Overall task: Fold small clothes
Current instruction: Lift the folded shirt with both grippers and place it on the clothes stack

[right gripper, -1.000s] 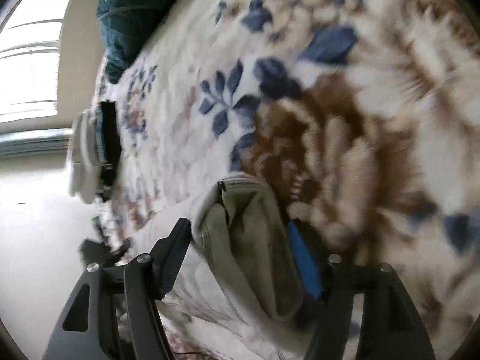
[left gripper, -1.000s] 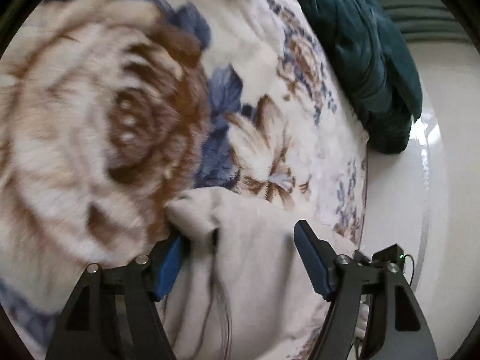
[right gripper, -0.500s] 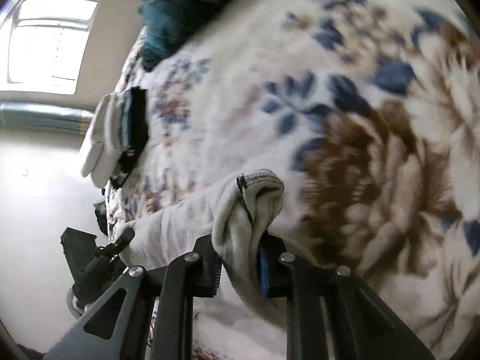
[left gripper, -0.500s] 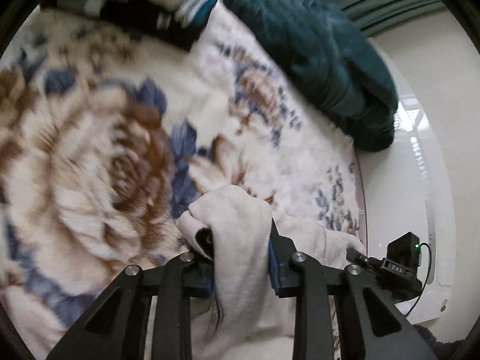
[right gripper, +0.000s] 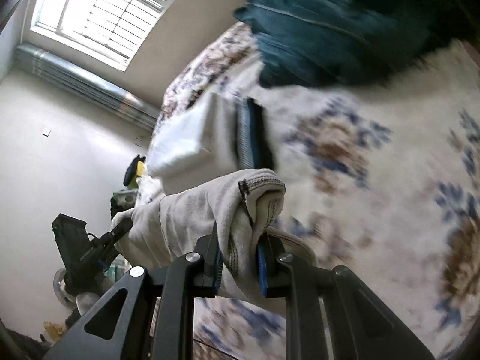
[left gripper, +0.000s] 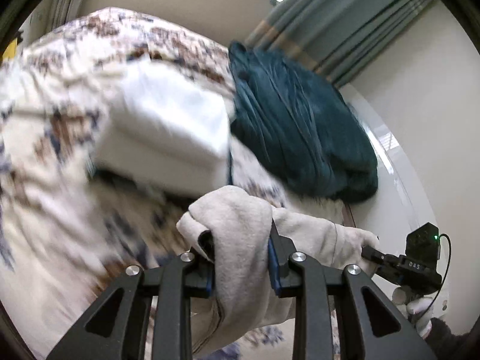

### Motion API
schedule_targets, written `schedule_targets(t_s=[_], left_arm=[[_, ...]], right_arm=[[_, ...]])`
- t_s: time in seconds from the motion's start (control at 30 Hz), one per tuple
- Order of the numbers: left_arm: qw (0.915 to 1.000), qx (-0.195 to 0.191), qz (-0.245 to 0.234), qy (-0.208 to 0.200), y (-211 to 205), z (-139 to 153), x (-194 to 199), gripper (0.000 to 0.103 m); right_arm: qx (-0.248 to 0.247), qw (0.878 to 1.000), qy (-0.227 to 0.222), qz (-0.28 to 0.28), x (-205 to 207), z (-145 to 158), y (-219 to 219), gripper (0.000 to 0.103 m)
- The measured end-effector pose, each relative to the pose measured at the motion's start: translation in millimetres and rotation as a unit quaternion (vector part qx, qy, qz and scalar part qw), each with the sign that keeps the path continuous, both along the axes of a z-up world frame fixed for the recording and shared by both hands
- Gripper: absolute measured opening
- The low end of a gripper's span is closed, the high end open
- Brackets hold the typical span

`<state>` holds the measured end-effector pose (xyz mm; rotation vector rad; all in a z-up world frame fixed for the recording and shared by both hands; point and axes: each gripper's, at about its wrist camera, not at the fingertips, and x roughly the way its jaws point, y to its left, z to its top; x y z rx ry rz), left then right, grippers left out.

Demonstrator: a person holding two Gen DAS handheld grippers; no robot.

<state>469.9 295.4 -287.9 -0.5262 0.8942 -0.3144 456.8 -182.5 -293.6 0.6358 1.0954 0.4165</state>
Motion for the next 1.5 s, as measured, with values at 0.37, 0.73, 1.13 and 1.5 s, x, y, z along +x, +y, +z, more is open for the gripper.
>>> schedule_targets(t_s=[0.37, 0.73, 1.13, 1.5], left_arm=[[0.9992, 0.039, 0.006, -0.001, 113, 23, 184, 0.024], [0.9922, 0.067, -0.008, 0.105, 144, -77, 296, 0.027], [0.9782, 0.16, 0.045, 0.125, 137, -52, 276, 0.079], [0.9455, 0.307, 0.06, 0.092, 71, -10, 162, 0.1]], right_arm=[[0.014, 0.999, -0.032, -0.023, 176, 11, 154, 0.019], [-0.046, 0.998, 0.042, -0.028, 310, -84, 196, 0.019], [-0.176, 0.983, 0.055, -0.015, 313, -71, 220, 0.068], [-0.348, 0.937, 0.02, -0.034, 180, -5, 252, 0.103]])
